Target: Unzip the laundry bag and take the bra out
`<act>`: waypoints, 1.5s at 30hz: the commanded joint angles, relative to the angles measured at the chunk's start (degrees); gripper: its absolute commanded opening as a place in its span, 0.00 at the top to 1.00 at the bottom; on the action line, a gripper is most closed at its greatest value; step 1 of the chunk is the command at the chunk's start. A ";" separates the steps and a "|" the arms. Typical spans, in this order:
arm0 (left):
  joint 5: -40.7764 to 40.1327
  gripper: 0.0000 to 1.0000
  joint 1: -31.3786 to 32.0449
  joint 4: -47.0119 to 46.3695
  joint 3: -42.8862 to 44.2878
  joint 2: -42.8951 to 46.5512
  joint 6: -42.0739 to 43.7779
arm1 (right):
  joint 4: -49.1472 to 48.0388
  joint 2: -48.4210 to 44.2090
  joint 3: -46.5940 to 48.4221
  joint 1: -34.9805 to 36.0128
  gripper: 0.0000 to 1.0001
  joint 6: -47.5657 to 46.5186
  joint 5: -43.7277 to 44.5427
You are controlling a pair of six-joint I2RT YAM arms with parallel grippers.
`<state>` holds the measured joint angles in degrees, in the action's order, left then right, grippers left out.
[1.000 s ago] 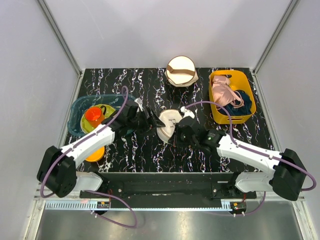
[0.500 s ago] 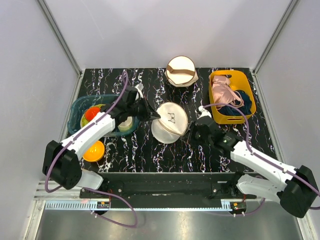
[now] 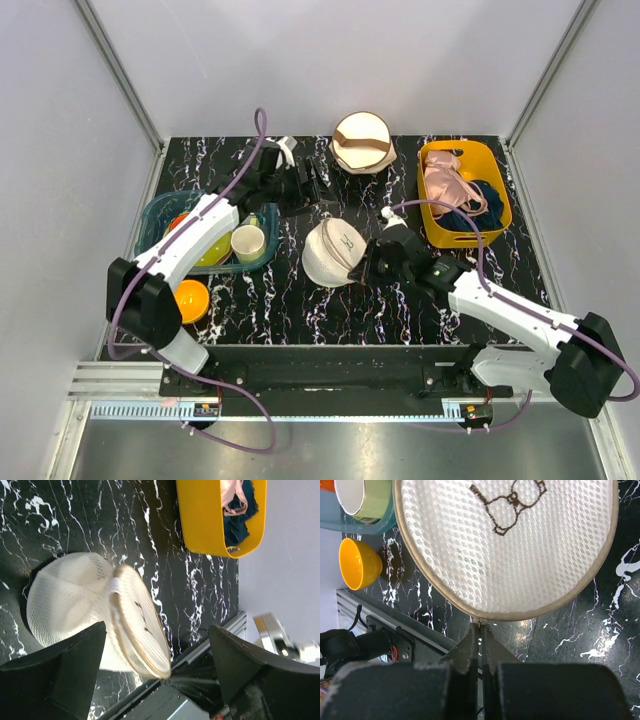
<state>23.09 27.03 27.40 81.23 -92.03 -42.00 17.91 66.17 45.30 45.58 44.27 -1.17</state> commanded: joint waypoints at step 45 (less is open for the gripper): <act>3.55 0.29 0.66 0.29 2.27 -0.79 2.98 | 0.37 -1.05 1.54 1.00 1.00 0.29 0.19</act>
<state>27.64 28.60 29.36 80.99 -94.17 -40.05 16.51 63.57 43.05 45.87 44.45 -2.63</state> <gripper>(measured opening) 0.557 0.021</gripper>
